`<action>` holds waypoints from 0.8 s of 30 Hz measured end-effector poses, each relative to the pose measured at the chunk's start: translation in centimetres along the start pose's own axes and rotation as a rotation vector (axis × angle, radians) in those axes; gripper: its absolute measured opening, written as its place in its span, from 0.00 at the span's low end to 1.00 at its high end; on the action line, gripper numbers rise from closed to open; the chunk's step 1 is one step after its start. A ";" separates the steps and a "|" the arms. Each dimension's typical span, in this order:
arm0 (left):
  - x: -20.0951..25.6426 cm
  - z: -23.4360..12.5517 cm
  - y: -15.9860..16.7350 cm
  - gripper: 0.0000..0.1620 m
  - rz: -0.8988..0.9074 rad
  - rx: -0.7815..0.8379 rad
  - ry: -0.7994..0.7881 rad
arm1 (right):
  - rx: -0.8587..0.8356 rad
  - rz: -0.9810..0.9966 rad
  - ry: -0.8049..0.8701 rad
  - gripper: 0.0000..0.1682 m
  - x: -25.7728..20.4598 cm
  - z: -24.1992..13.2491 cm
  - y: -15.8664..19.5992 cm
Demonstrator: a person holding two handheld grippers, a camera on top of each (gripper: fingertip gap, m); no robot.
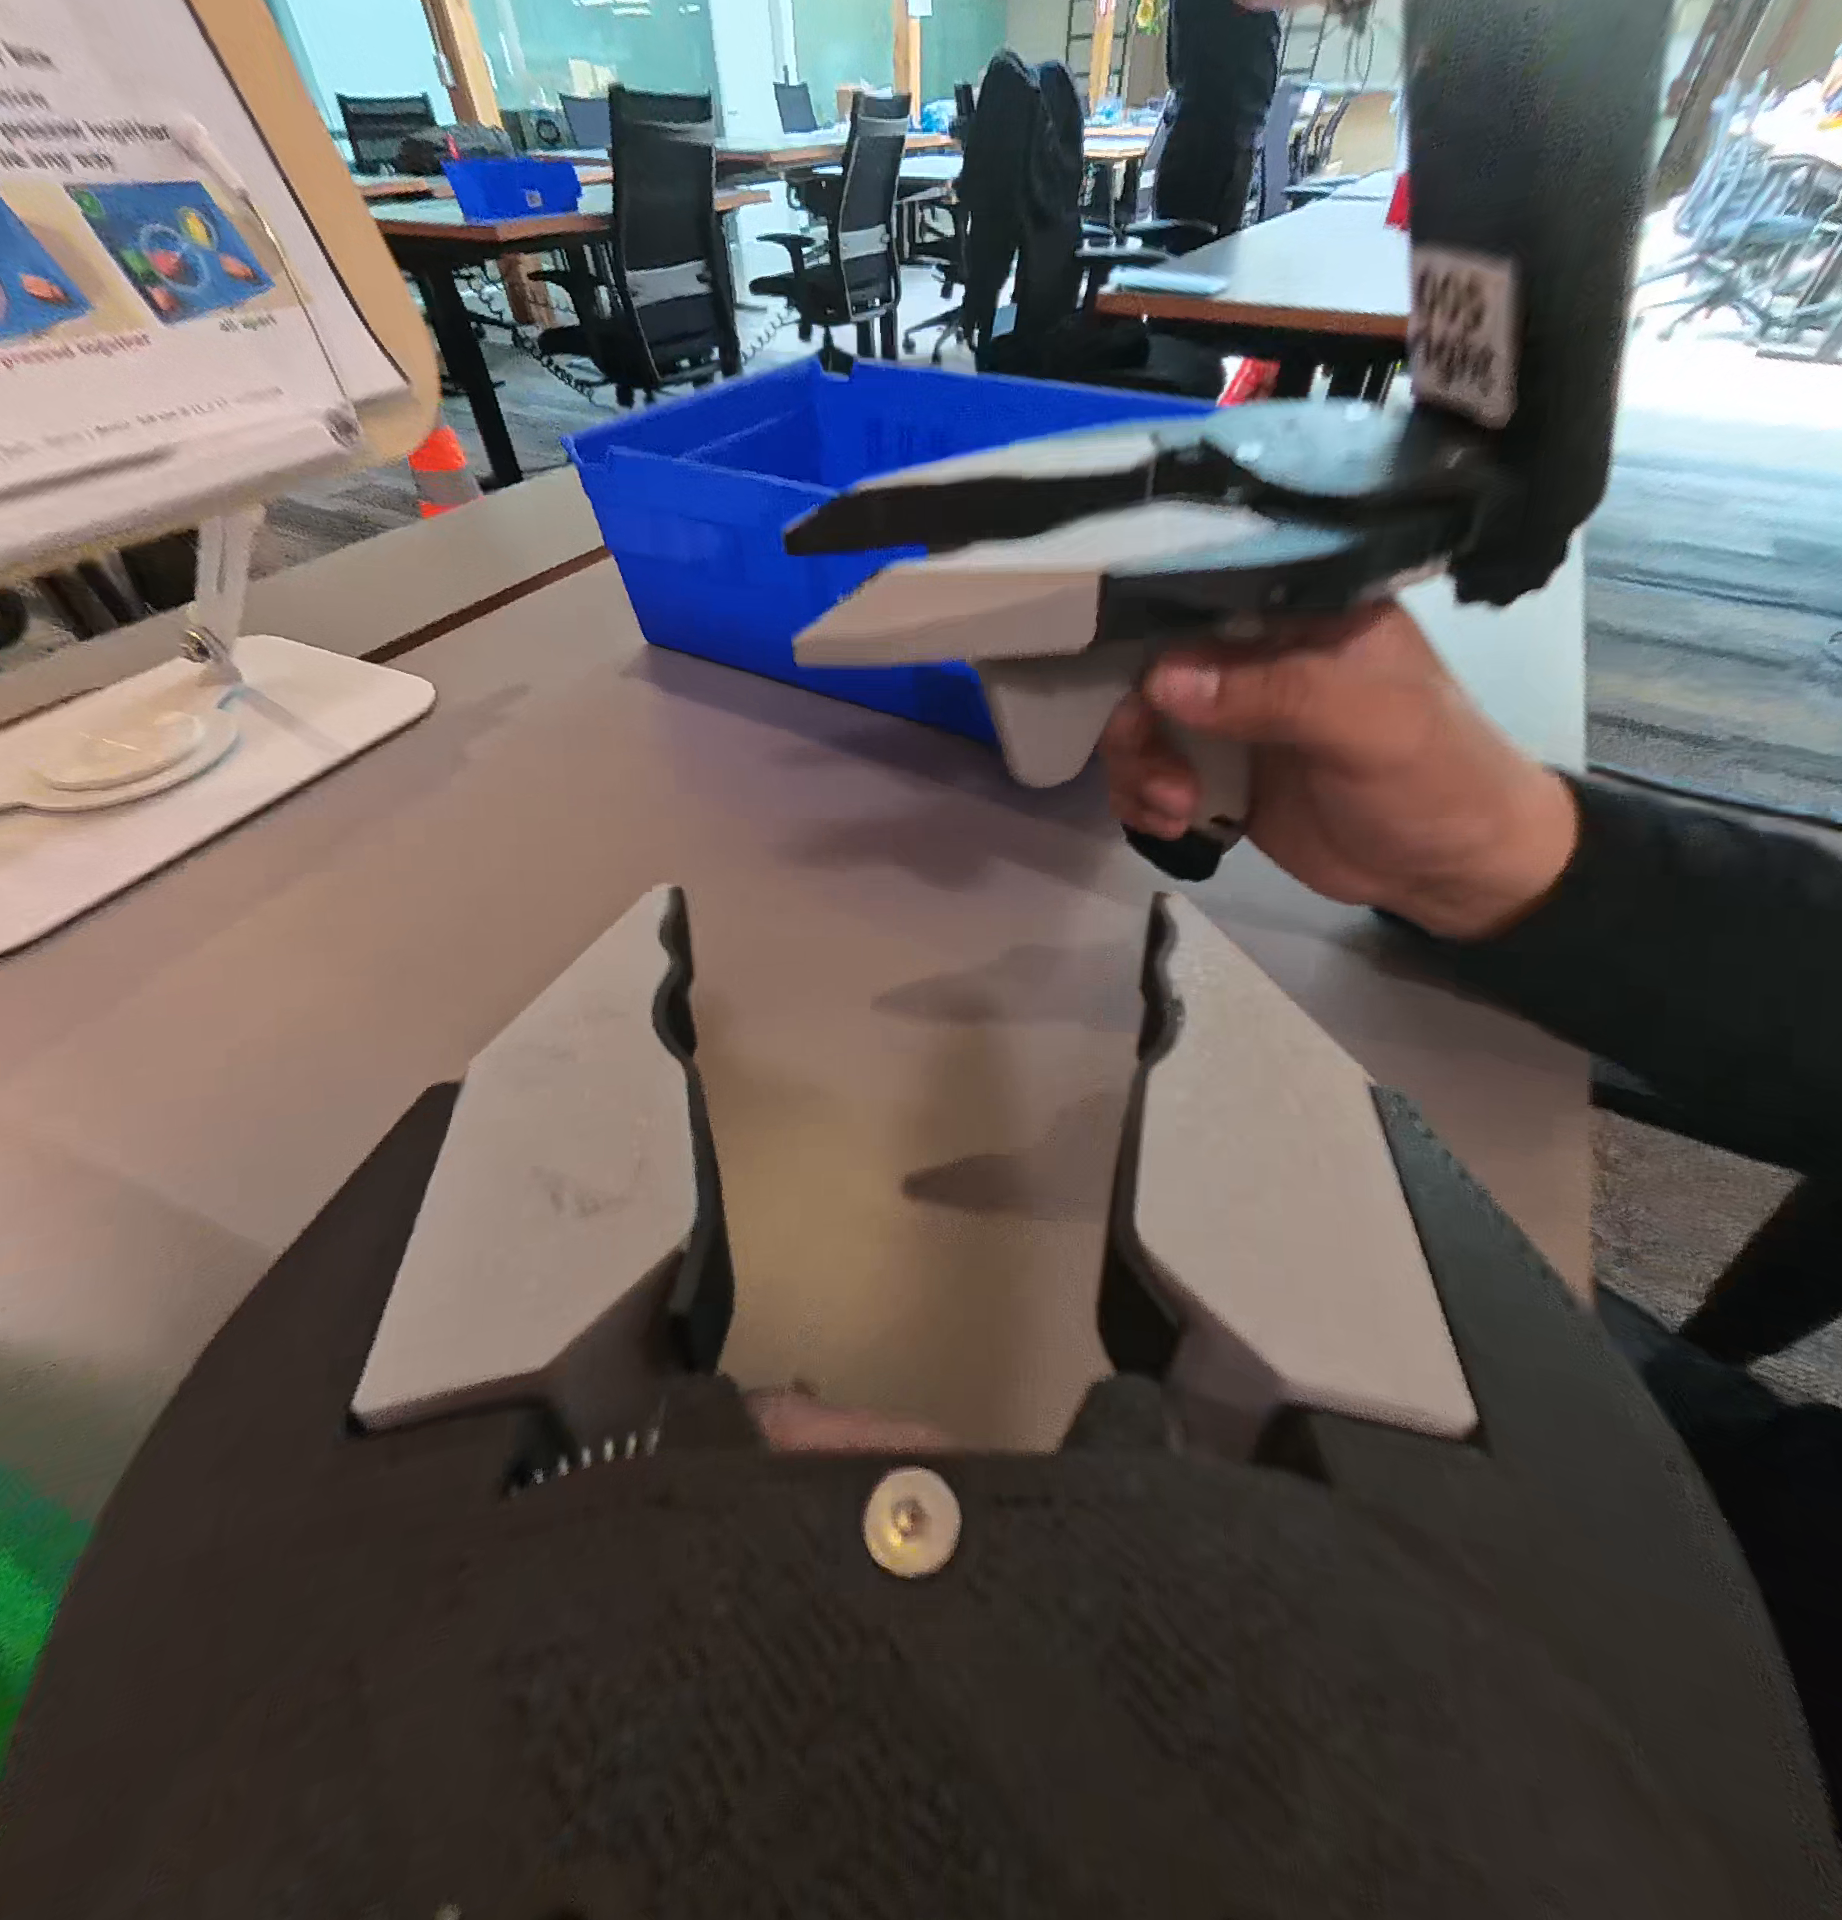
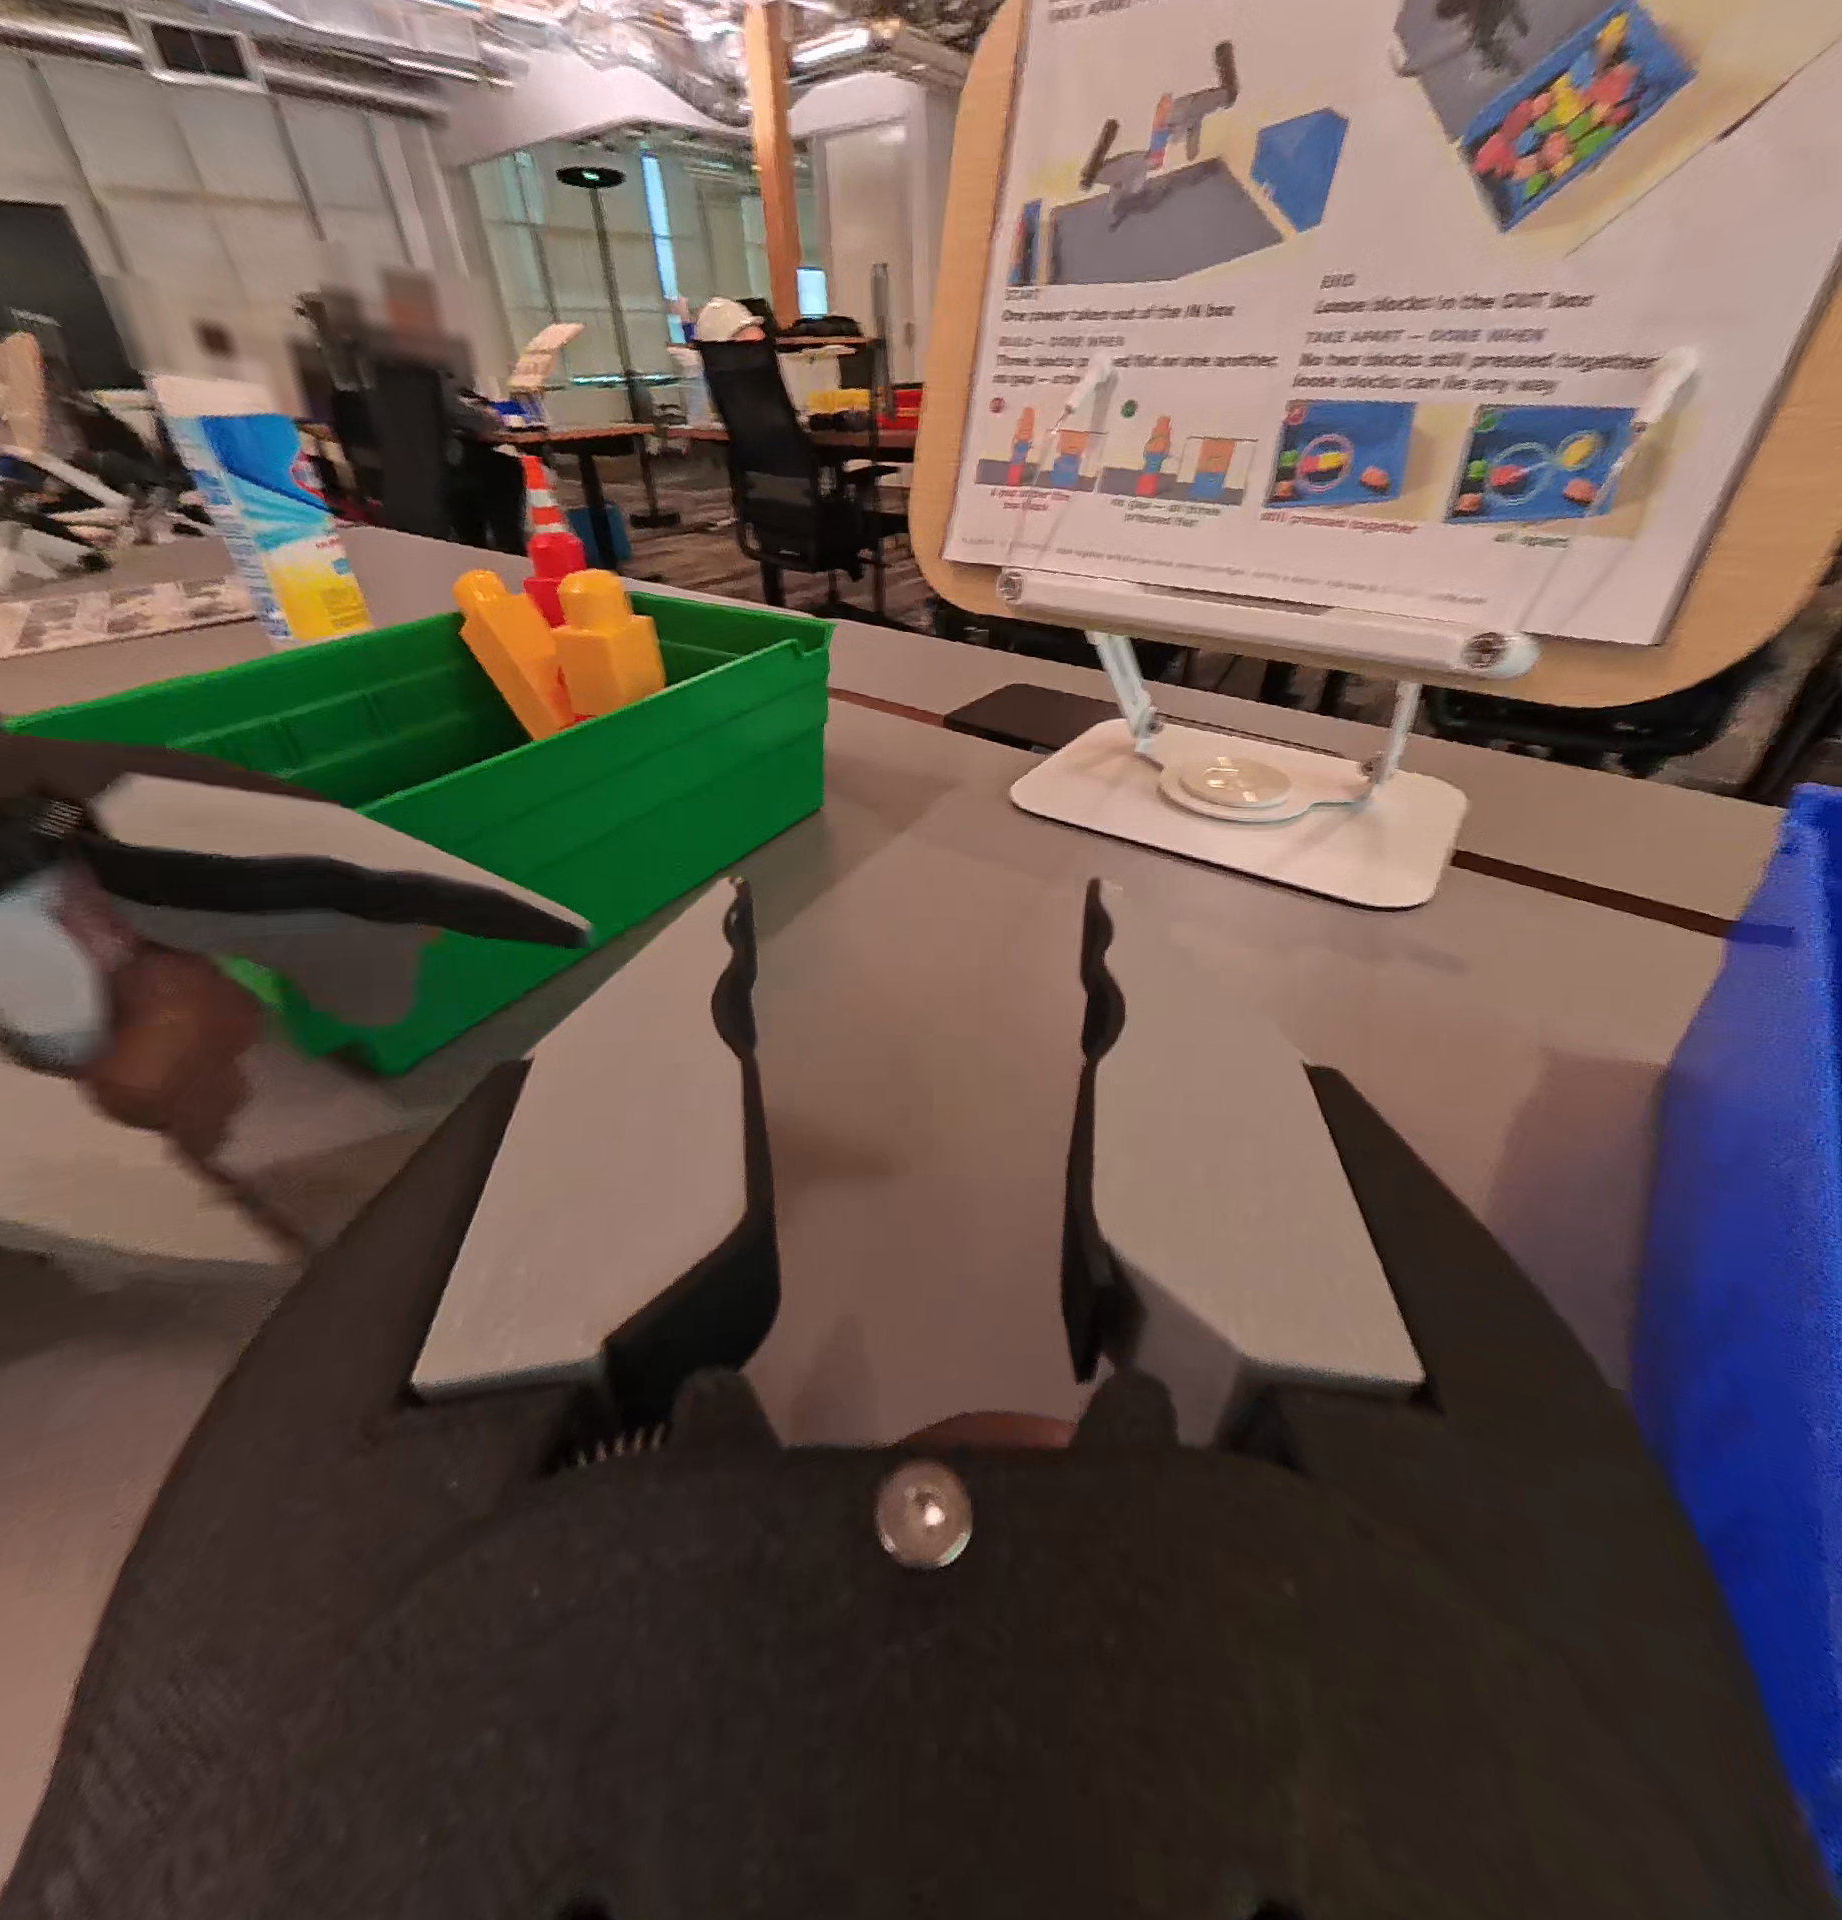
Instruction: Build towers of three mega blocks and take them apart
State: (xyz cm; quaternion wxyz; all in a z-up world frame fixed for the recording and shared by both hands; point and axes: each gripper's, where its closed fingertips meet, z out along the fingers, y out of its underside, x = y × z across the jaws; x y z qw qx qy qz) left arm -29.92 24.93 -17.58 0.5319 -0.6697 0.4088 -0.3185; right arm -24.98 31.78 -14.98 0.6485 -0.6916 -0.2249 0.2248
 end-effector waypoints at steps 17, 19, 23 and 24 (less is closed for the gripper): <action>-19.1 -20.4 -3.7 0.53 -0.221 0.023 -0.571 | -0.077 -0.089 0.127 0.36 1.9 0.3 1.5; -21.0 -20.0 -3.9 0.50 -0.215 -0.016 -0.589 | -0.077 -0.088 0.127 0.36 1.9 0.3 1.5; -23.2 -16.3 -2.3 0.48 -0.149 -0.174 -0.580 | -0.076 -0.076 0.123 0.36 1.9 0.4 1.5; -23.7 -15.3 -1.7 0.48 -0.121 -0.213 -0.587 | -0.075 -0.073 0.120 0.35 1.8 0.4 1.5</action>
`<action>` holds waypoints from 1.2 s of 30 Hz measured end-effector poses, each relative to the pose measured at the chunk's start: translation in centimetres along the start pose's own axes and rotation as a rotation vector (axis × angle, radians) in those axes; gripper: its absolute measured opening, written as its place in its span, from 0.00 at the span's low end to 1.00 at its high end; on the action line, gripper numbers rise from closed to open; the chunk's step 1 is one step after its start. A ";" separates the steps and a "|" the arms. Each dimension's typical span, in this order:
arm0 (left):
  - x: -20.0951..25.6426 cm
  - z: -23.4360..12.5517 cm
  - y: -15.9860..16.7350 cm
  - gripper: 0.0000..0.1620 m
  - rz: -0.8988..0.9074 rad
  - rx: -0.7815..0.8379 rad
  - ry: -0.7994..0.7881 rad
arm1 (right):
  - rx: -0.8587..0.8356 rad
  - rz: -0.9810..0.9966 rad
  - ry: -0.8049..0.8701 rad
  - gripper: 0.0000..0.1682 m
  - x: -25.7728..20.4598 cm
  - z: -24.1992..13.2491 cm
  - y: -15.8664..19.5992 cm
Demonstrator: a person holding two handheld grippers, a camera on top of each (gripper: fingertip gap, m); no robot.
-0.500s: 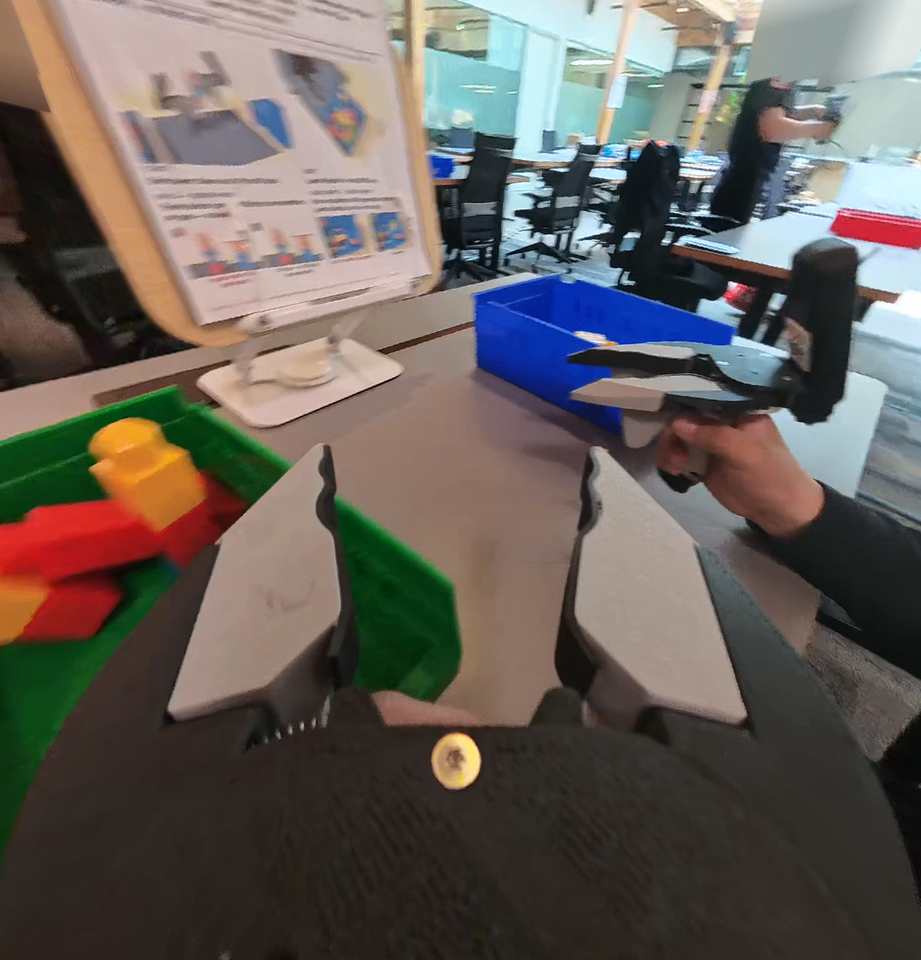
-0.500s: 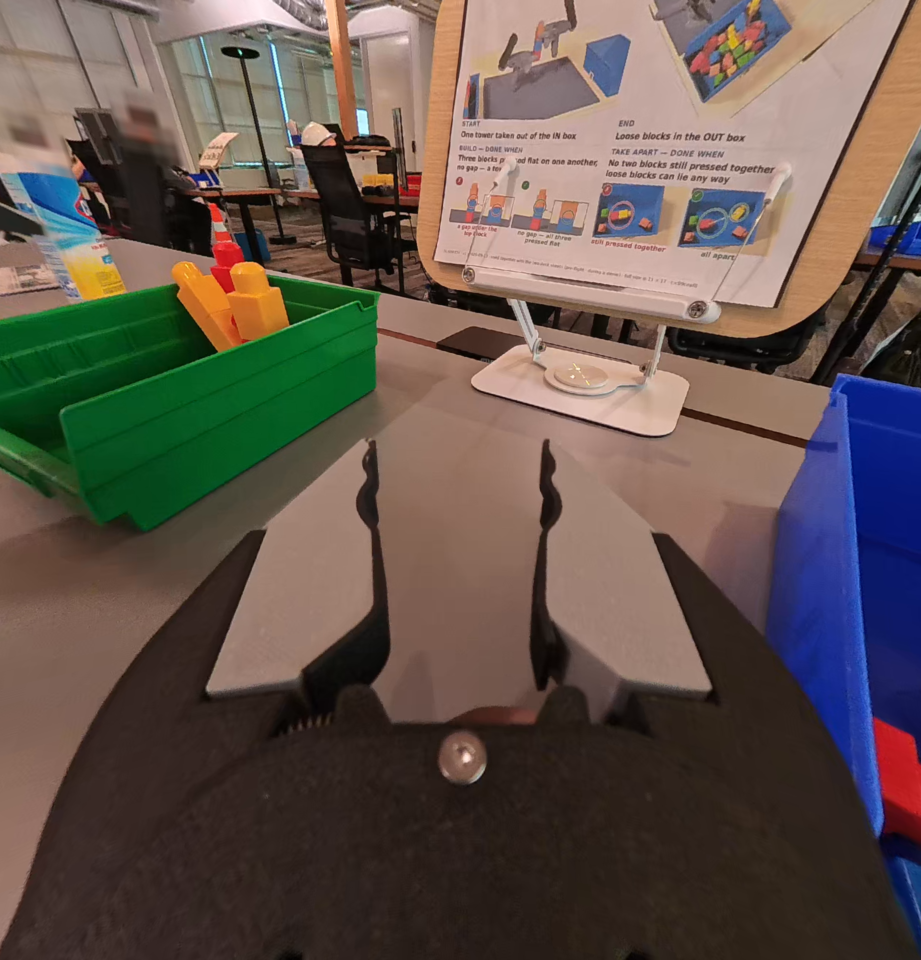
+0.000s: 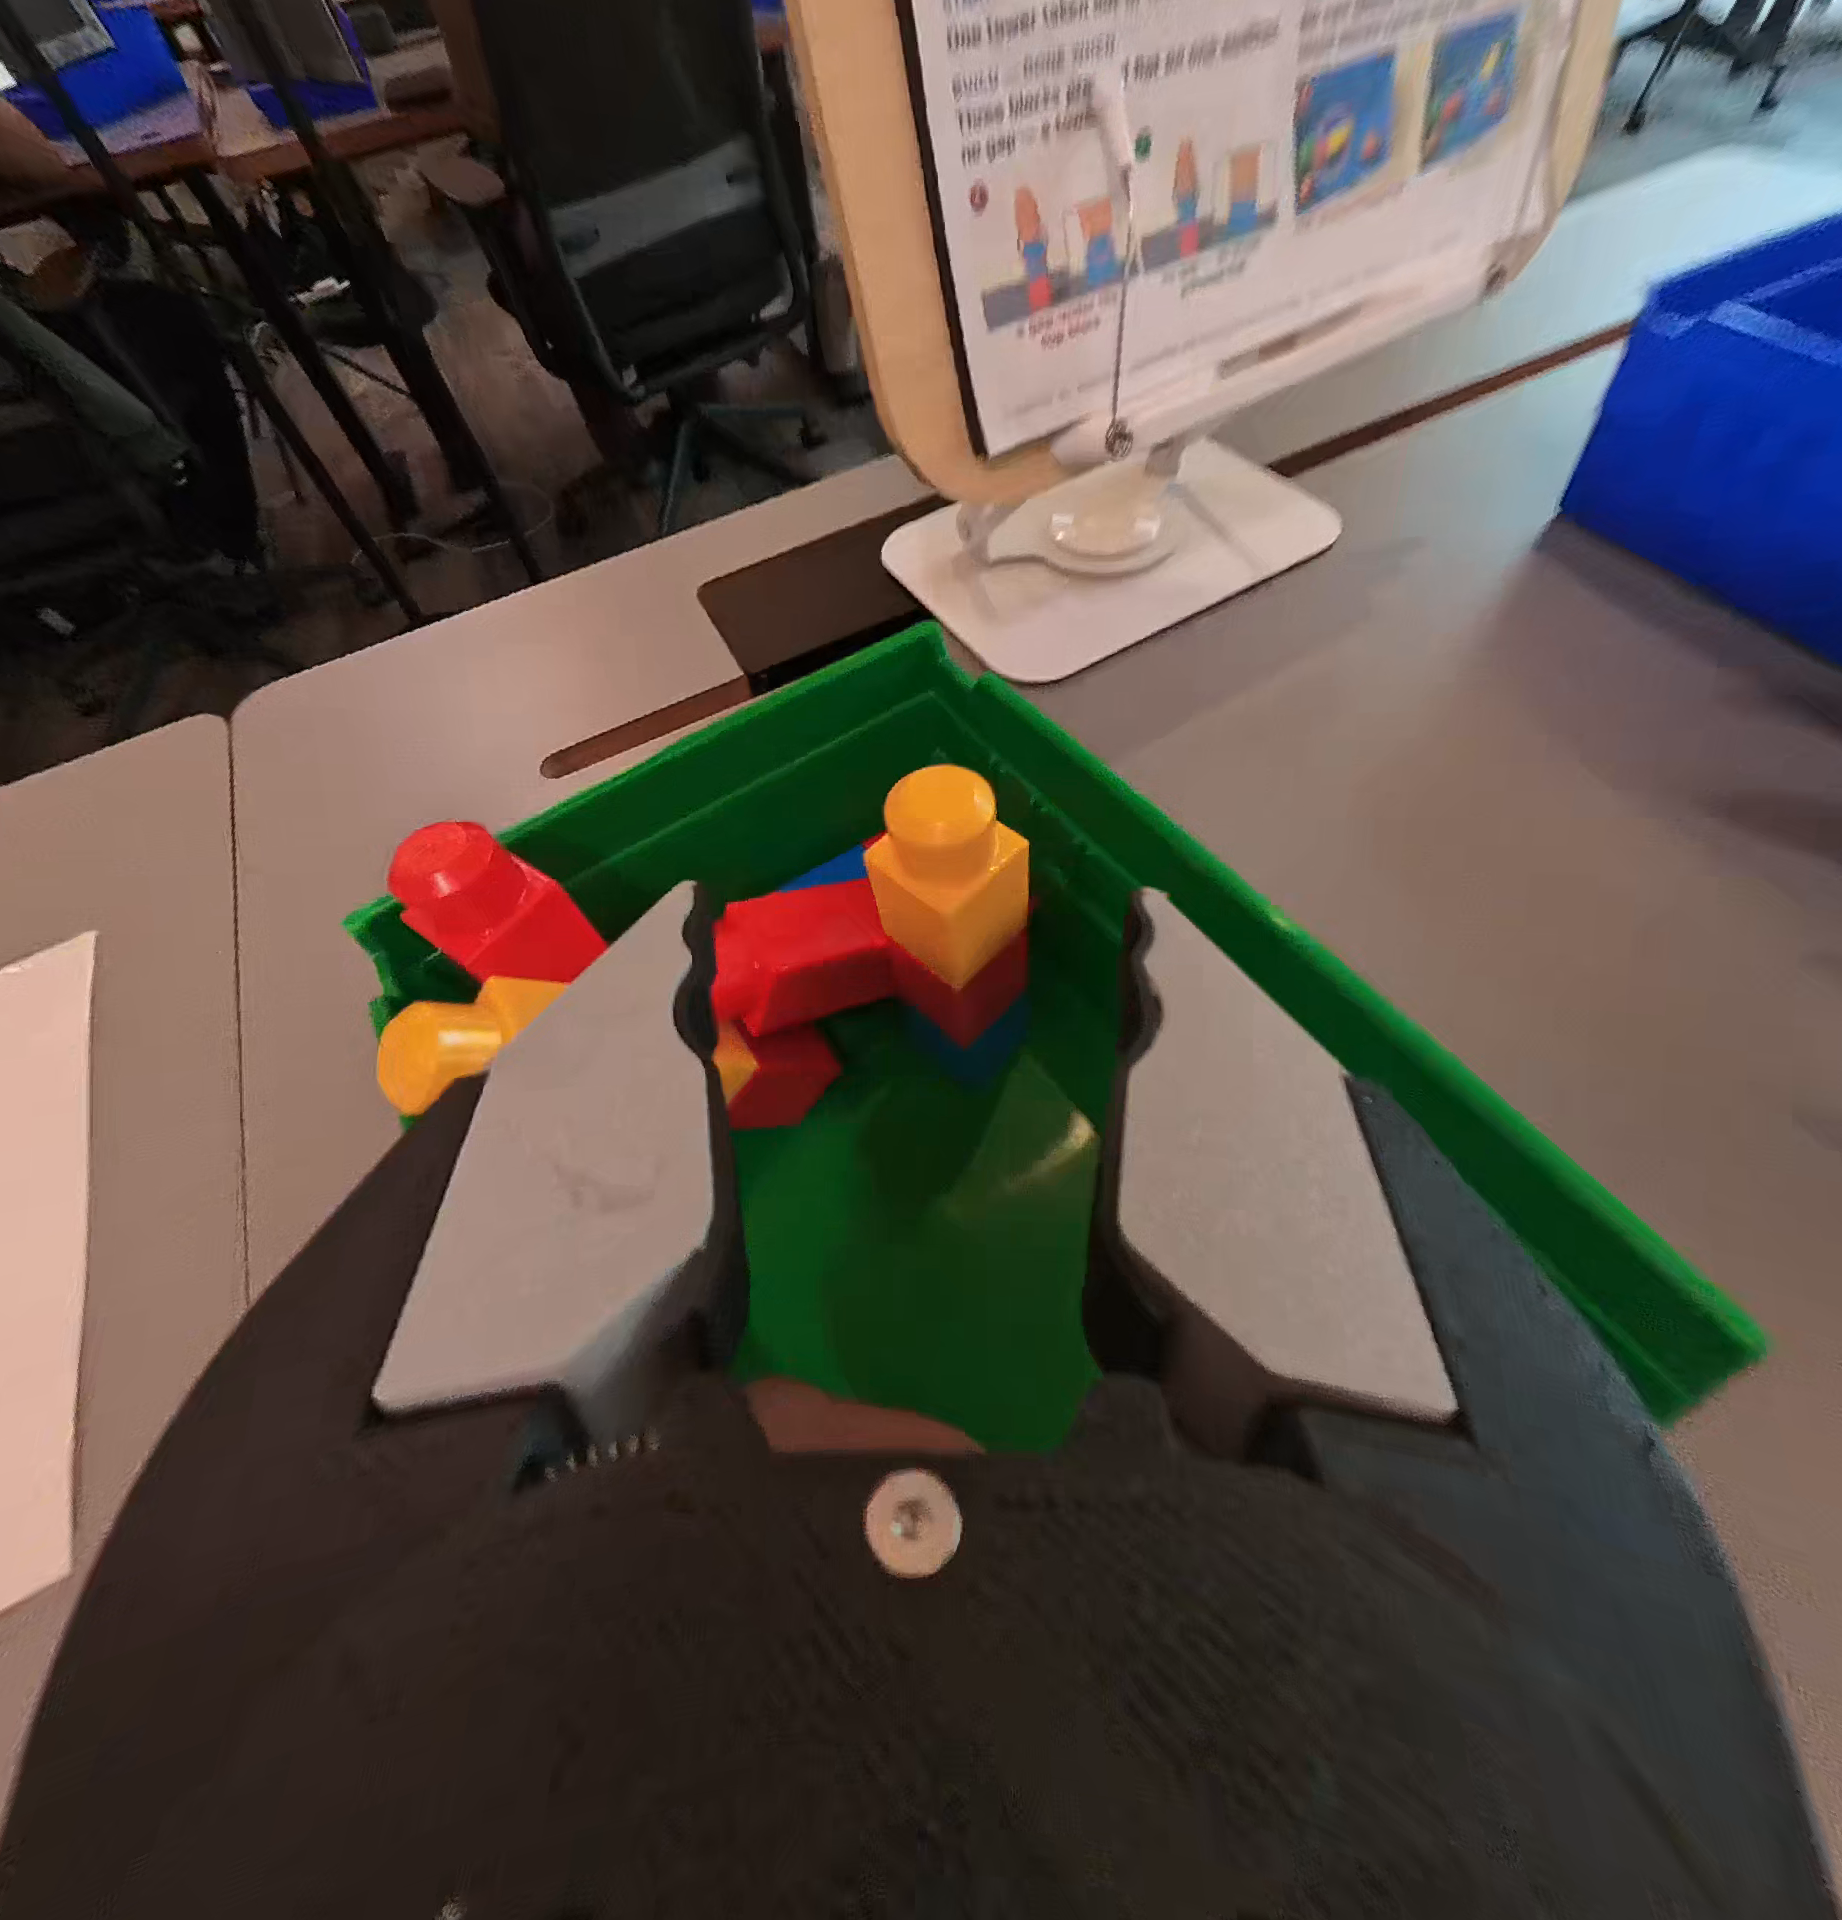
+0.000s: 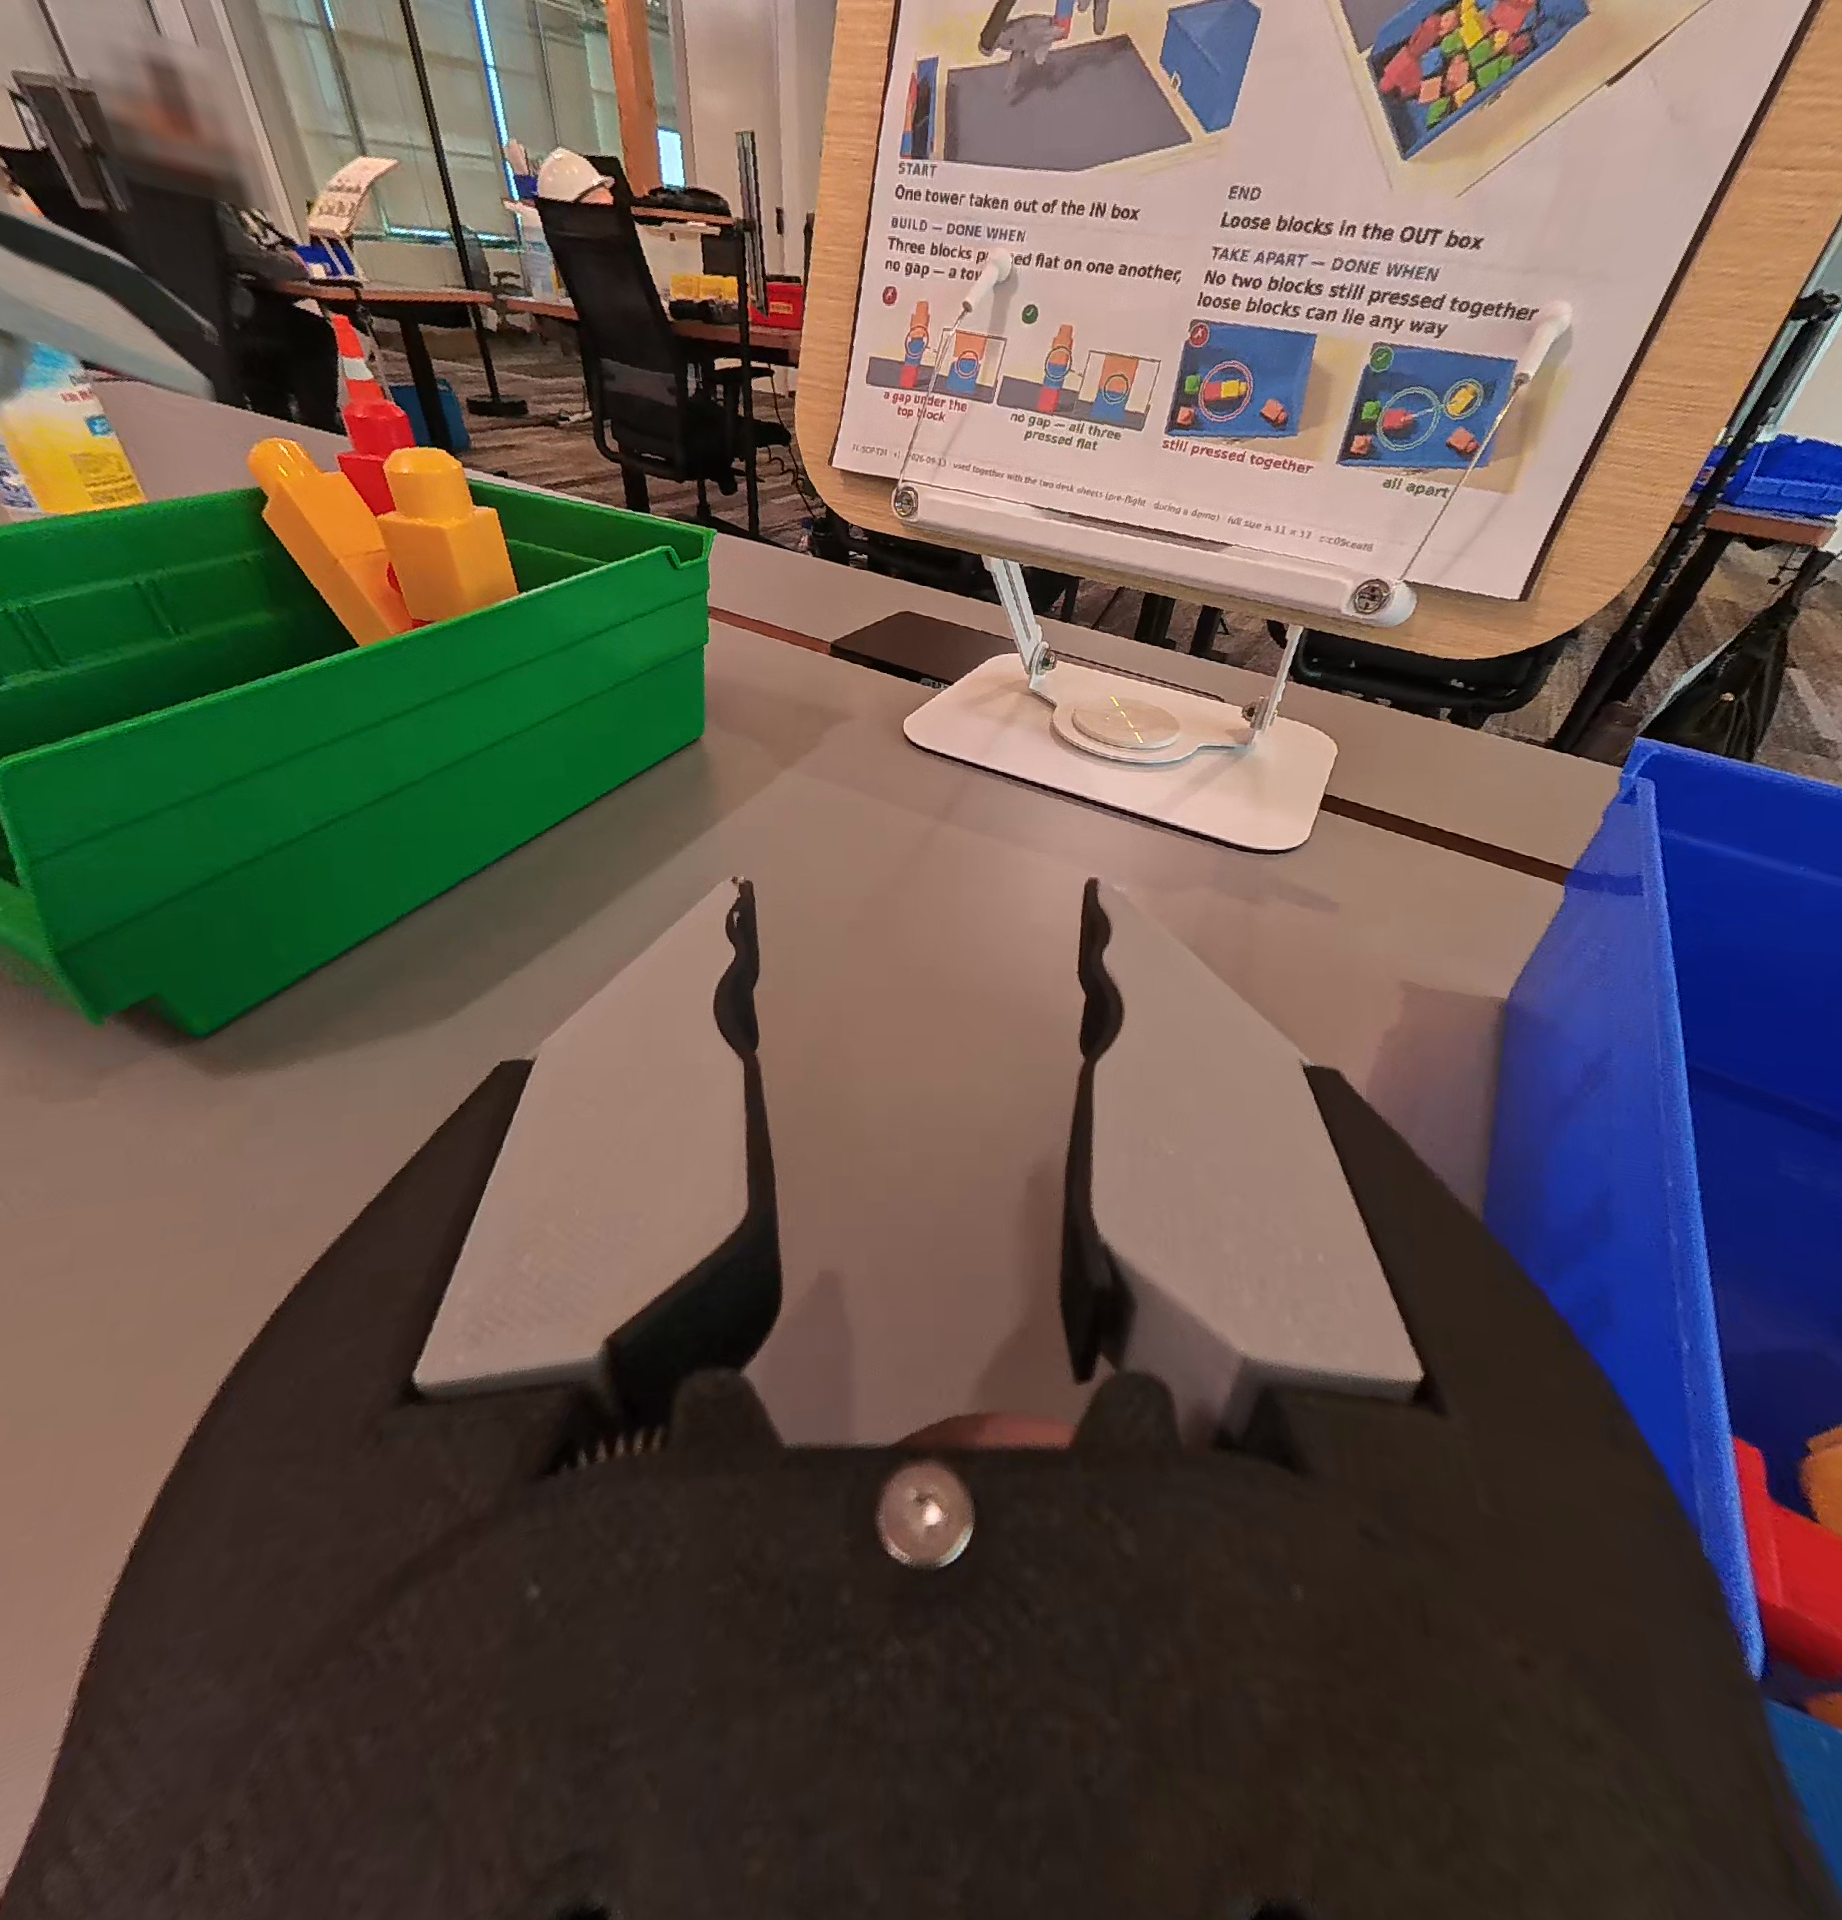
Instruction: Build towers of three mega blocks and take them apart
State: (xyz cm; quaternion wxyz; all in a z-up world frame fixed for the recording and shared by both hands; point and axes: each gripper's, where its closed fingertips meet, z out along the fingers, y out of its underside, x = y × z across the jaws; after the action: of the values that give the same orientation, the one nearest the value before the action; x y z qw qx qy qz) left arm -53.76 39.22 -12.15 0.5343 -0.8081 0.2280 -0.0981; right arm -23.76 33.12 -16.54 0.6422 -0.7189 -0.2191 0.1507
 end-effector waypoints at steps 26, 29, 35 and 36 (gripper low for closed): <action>12.9 -8.8 -6.7 0.26 0.071 0.283 0.408 | 0.147 -0.024 -0.368 0.41 -7.9 -1.7 -3.2; 18.6 -9.7 -6.3 0.26 0.121 0.313 0.524 | 0.151 -0.046 -0.507 0.46 -11.3 -2.9 -4.1; 24.3 -10.2 -4.8 0.26 0.131 0.331 0.671 | 0.146 -0.215 -0.486 0.48 -13.7 -4.8 -5.3; 24.8 -10.3 -4.7 0.25 0.117 0.334 0.689 | 0.135 -0.241 -0.476 0.47 -13.9 -4.8 -5.3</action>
State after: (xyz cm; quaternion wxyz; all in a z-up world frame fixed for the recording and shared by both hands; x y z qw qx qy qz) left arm -34.98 20.54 -5.78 0.5553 -0.6152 0.4208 -0.3689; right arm -33.93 22.37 -11.56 0.6324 -0.5875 -0.4375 0.2521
